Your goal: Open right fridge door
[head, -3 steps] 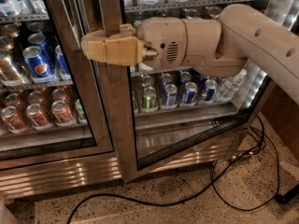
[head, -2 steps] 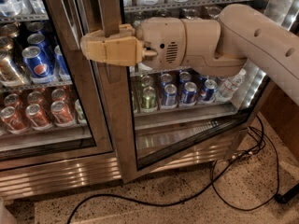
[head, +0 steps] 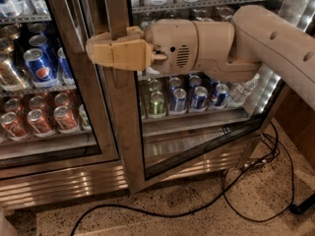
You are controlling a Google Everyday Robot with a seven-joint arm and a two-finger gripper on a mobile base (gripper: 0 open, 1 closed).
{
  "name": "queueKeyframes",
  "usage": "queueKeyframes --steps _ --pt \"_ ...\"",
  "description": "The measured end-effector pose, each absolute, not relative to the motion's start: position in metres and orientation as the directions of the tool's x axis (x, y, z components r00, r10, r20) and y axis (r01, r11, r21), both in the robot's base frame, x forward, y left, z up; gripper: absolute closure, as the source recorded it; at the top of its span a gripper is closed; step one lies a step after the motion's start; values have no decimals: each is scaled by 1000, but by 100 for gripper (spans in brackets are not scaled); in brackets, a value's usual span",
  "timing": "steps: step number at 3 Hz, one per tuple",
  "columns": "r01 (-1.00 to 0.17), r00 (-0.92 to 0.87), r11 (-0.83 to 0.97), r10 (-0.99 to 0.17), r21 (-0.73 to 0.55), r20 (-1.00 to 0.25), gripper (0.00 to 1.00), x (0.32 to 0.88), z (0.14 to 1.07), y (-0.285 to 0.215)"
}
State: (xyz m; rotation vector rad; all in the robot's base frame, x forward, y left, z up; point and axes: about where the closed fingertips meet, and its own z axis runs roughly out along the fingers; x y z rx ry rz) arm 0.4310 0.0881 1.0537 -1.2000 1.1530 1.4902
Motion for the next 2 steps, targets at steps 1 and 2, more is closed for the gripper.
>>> queueKeyframes --steps 1,2 --pt "-974 -156 -181 79 140 -985 100 427 1054 87" --pt "-973 -165 -176 81 149 -983 100 422 1055 85"
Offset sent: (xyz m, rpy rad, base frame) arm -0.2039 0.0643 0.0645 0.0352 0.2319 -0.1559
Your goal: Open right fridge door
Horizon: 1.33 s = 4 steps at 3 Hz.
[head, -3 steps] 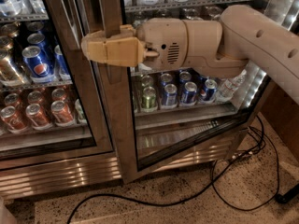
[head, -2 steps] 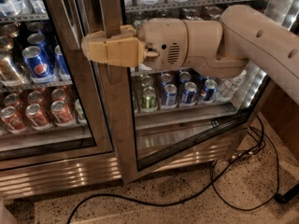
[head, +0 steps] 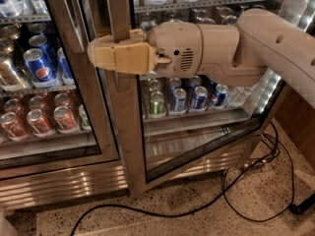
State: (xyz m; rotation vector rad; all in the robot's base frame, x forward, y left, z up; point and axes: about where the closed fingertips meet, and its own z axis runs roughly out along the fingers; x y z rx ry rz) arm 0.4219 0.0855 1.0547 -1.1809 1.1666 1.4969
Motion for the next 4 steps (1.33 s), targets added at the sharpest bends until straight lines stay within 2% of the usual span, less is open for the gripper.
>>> queueKeyframes --steps 4 --pt "-969 -195 -173 81 179 -977 100 413 1055 80"
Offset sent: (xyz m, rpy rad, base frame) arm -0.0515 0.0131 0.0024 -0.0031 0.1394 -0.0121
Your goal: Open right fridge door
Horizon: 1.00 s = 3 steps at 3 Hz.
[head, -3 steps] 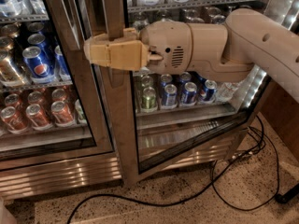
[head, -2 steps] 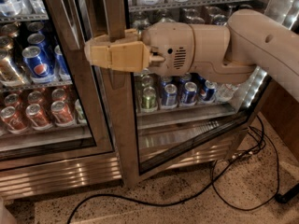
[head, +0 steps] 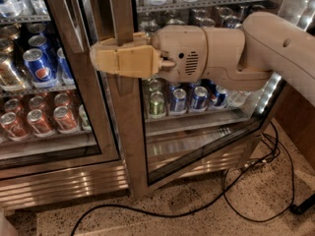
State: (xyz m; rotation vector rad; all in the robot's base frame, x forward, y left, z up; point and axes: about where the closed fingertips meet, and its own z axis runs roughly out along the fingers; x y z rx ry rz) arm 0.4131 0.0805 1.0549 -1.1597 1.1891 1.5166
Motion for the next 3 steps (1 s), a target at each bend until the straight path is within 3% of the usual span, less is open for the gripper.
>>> queueKeyframes --steps 3 --pt "-965 -216 -168 78 201 -973 100 409 1055 75"
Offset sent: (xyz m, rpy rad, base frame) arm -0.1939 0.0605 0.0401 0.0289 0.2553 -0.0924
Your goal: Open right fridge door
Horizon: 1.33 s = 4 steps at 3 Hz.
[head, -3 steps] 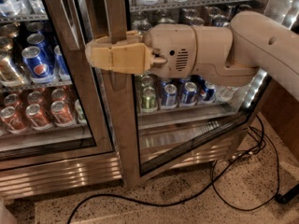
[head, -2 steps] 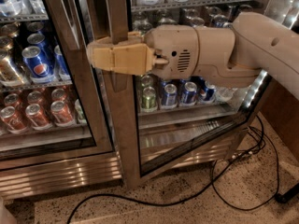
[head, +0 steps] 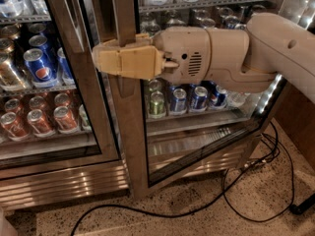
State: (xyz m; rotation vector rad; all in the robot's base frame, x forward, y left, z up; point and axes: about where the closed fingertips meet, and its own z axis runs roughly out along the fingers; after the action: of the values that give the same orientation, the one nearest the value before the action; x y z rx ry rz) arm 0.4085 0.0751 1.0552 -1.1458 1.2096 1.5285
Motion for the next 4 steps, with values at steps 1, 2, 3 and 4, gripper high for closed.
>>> queueKeyframes --steps 1,2,3,4 --pt "-965 -217 -168 77 201 -973 100 408 1055 74" --pt "-965 -223 -160 74 209 -972 100 404 1055 73" --pt "-965 -223 -160 74 209 -972 100 405 1055 71" --pt "-964 -230 -149 69 218 -971 100 399 1056 71"
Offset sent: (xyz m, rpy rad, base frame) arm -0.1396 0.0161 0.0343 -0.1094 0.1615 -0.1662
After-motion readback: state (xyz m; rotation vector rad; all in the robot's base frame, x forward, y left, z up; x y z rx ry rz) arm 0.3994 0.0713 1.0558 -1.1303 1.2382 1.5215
